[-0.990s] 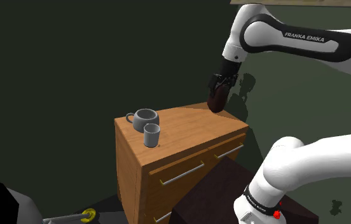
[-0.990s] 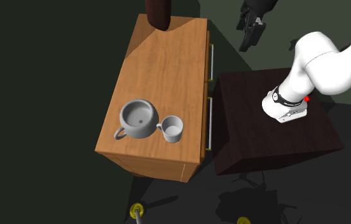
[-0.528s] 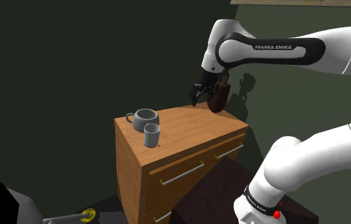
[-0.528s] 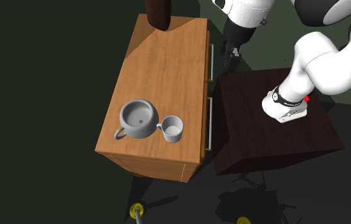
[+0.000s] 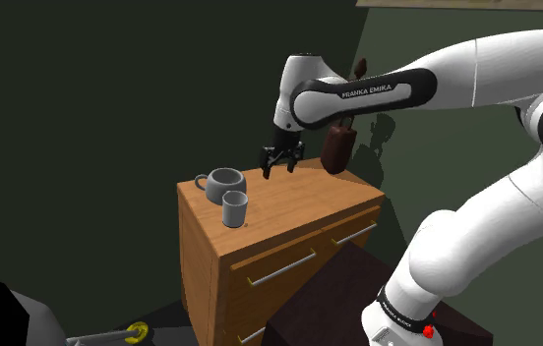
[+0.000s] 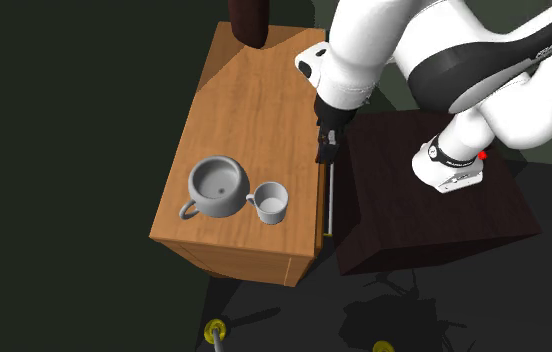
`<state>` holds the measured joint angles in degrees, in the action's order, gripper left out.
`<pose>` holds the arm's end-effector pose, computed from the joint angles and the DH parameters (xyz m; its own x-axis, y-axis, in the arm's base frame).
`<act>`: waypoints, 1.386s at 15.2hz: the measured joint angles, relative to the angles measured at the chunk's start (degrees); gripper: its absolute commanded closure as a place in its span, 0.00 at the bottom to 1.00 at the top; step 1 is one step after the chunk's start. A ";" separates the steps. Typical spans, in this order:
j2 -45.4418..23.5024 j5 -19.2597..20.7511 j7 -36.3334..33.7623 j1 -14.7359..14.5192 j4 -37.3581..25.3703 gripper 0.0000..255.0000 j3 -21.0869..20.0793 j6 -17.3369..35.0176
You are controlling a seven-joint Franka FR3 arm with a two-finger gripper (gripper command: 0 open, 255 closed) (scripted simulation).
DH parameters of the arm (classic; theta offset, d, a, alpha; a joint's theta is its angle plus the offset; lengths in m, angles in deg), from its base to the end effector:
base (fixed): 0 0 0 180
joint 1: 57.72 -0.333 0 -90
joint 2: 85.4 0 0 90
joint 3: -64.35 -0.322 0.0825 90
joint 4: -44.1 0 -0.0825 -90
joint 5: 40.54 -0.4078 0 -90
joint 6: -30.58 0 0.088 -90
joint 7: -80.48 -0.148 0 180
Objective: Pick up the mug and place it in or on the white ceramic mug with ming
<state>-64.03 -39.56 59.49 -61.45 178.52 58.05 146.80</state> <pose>0.4564 0.0797 0.4353 0.9798 -0.1878 0.0693 -0.1904 -0.9811 0.0331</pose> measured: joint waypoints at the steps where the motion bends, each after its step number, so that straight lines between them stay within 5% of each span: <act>1: -2.21 0.20 -0.90 -0.08 -0.76 0.00 -0.58 1.35; 14: -29.53 7.34 -14.24 -2.58 -16.16 0.00 -5.71 11.14; 21: -34.62 9.37 -16.40 -3.18 -16.34 0.00 -5.41 15.67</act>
<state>-98.66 -30.19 43.10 -64.63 162.18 52.63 162.47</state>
